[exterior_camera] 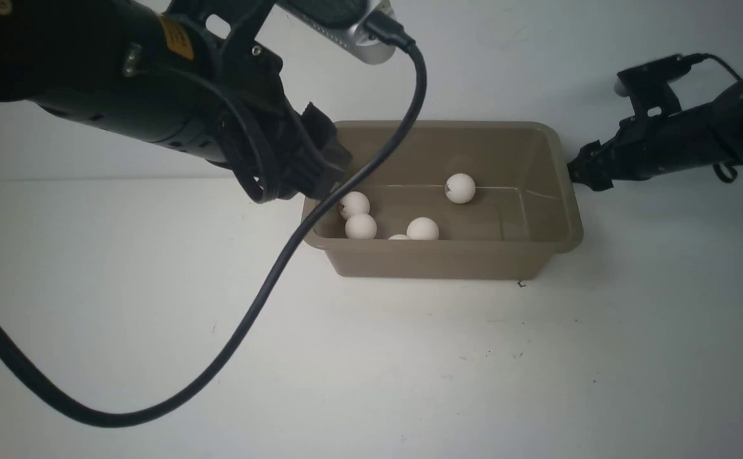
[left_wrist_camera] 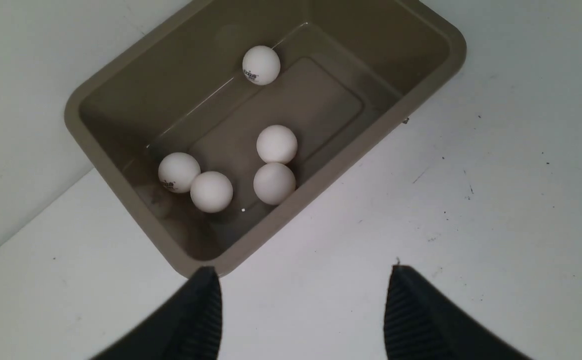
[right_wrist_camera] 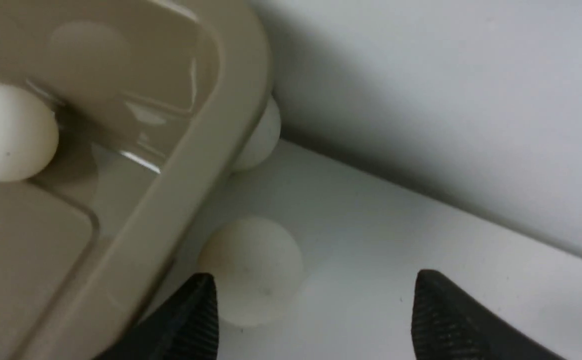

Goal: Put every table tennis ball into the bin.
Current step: Use the right arm to clamp the table tennis ball closest to it

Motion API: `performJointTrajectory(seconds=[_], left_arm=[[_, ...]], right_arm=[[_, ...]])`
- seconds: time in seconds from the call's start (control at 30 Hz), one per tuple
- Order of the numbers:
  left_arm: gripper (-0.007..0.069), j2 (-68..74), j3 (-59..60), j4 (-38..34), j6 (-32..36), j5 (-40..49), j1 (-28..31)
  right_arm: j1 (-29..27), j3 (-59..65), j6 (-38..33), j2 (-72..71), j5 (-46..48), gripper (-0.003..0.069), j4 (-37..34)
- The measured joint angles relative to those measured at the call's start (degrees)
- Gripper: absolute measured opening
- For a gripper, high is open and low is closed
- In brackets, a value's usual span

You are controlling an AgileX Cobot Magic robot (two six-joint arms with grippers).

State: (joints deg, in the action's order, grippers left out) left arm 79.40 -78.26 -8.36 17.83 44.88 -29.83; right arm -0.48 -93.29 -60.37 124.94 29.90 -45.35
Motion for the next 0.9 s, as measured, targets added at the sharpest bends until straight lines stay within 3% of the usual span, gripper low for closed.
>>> performJointTrajectory(seconds=[0.43,0.9], left_arm=[[0.0396,0.0,0.0,0.0,0.0,0.0,0.0],[0.0396,0.0,0.0,0.1,0.0,0.1,0.0]], right_arm=[[0.0,-2.4,-6.6,1.7,1.4,0.0472,-8.5],[0.5,-4.0,-6.6,4.0,3.2,0.0472,-7.6]])
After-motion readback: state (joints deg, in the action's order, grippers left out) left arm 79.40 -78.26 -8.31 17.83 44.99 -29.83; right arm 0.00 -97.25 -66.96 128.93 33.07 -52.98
